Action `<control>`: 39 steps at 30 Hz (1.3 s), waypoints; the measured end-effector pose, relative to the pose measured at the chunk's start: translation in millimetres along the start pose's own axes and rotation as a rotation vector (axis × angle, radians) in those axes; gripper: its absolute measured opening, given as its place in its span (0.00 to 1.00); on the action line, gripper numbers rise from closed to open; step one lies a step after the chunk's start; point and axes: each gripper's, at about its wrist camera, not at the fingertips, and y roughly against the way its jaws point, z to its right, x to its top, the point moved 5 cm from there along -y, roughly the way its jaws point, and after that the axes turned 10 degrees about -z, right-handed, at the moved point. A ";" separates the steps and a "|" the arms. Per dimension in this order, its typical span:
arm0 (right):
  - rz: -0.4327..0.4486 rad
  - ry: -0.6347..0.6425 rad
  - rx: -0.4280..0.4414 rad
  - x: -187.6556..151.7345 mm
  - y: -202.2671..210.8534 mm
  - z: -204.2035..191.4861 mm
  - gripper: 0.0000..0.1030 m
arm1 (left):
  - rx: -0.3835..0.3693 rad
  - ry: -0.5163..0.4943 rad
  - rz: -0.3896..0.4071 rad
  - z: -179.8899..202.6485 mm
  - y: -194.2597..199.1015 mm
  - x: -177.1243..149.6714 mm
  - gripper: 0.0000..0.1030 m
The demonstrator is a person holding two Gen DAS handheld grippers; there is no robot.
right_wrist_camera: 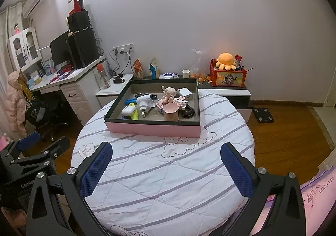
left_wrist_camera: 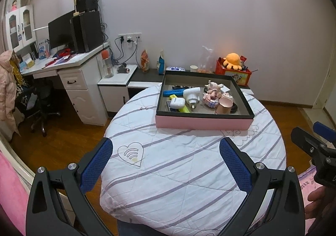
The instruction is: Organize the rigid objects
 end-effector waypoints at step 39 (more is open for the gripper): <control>-0.012 -0.017 -0.010 2.3 -8.7 3.6 1.00 | -0.020 -0.021 -0.026 5.4 -10.0 10.7 1.00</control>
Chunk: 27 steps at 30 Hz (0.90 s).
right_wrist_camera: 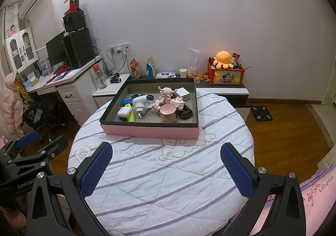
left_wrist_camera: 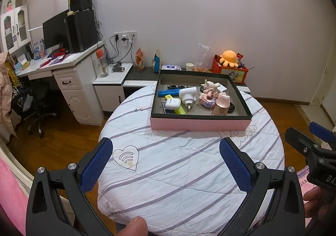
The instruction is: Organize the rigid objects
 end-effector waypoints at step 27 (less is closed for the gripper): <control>-0.010 -0.001 0.001 2.8 -6.5 -0.7 1.00 | -0.028 -0.034 0.006 2.8 -0.1 4.5 1.00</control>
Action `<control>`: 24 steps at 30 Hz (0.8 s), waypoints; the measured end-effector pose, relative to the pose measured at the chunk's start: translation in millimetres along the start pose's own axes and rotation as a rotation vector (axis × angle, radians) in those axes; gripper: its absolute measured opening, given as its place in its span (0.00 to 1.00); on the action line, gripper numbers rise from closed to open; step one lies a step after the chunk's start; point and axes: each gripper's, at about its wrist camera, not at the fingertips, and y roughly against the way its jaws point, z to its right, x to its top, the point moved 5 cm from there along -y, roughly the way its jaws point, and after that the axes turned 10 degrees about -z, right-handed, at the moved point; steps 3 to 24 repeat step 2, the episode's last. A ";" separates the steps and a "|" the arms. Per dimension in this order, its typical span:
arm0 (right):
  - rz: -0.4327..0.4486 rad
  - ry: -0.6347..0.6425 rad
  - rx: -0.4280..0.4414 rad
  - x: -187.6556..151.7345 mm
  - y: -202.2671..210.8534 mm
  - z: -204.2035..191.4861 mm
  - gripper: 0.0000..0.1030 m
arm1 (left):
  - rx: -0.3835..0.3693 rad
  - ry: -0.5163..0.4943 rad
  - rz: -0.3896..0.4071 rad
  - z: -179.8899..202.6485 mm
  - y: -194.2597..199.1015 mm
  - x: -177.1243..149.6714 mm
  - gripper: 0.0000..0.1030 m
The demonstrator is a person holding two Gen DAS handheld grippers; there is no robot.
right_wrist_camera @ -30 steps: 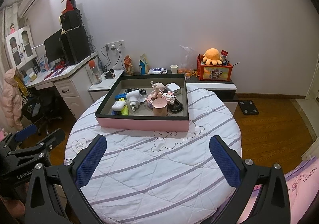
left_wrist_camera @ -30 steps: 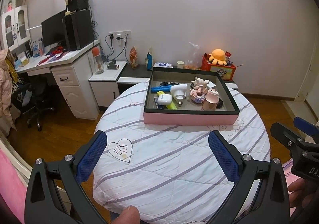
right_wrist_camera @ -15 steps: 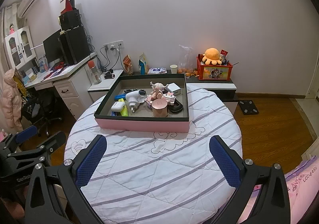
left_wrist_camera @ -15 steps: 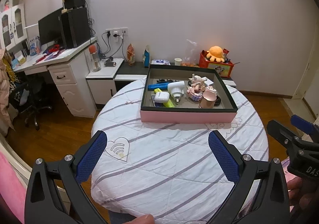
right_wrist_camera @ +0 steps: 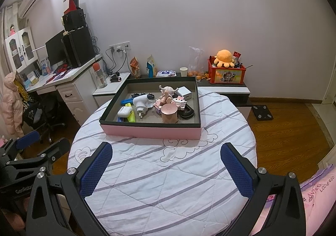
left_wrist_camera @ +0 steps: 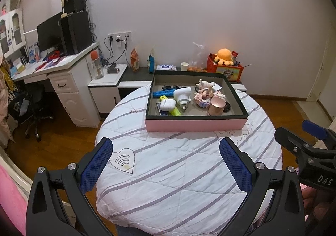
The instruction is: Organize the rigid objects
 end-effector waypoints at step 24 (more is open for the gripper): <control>0.000 0.000 0.001 0.9 -0.9 -0.2 1.00 | 0.008 -0.003 0.002 0.6 0.7 1.1 1.00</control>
